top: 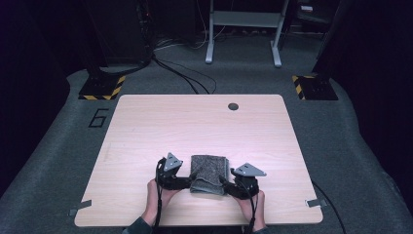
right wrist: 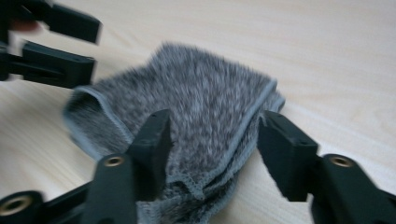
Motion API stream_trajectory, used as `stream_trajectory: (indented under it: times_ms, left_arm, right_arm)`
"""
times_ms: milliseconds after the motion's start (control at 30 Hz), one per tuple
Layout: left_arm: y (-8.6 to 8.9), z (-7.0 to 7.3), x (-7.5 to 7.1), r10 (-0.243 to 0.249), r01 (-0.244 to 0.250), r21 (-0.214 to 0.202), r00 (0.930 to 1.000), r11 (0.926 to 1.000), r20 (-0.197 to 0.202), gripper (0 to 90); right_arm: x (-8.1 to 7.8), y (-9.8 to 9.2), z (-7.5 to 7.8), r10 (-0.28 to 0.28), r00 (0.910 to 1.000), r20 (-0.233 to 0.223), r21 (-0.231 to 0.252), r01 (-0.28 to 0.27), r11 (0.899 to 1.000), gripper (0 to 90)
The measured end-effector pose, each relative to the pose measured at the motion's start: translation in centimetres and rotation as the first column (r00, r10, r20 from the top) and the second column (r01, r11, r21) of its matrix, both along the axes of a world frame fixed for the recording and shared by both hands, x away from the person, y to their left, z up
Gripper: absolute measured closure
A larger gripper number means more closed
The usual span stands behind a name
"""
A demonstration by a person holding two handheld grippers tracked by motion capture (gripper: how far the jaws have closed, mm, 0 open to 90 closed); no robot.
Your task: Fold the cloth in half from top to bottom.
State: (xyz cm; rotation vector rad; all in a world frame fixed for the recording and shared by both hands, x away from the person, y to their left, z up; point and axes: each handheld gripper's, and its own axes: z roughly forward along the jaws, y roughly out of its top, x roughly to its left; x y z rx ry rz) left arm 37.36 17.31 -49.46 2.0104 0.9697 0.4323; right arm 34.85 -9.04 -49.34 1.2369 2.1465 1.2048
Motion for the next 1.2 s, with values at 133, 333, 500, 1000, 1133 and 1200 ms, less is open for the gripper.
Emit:
stream_trajectory:
  times_ms: [133, 333, 500, 1000, 1133, 1200]
  left_arm:
    - [-0.2, -1.4, -0.6, -0.008, 0.01, 0.067, 0.9995, 0.9977, -0.032, 20.8]
    - [0.0, -2.8, -1.1, 0.004, 0.002, 0.109, 0.9985, 0.994, -0.055, 20.2]
    - [0.1, -3.1, -1.3, 0.021, -0.016, 0.109, 0.9985, 0.994, -0.051, 17.6]
    - [0.0, -3.4, -1.5, 0.067, -0.062, 0.113, 0.997, 0.9917, -0.04, 12.5]
    - [0.0, -3.4, -1.6, 0.076, -0.072, 0.111, 0.9965, 0.9911, -0.034, 12.5]
    - [0.0, -3.4, -1.6, 0.076, -0.071, 0.112, 0.9965, 0.9911, -0.034, 12.5]
  right_arm:
    - [0.2, 0.5, -1.3, -0.013, 0.9991, -0.041, -0.062, 0.01, 0.998, 36.1]
    - [0.0, 0.3, -2.8, -0.046, 0.9968, -0.065, -0.133, 0.037, 0.99, 33.9]
    - [-0.3, 0.4, -3.1, -0.042, 0.9989, -0.02, -0.195, 0.037, 0.98, 27.5]
    - [2.4, -0.8, -3.6, -0.061, 0.9909, -0.12, -0.156, 0.041, 0.987, 0.0]
    - [2.7, -0.9, -3.7, -0.064, 0.9913, -0.115, -0.156, 0.045, 0.987, 0.0]
    - [2.7, -0.9, -3.7, -0.065, 0.9913, -0.114, -0.155, 0.046, 0.987, 0.0]
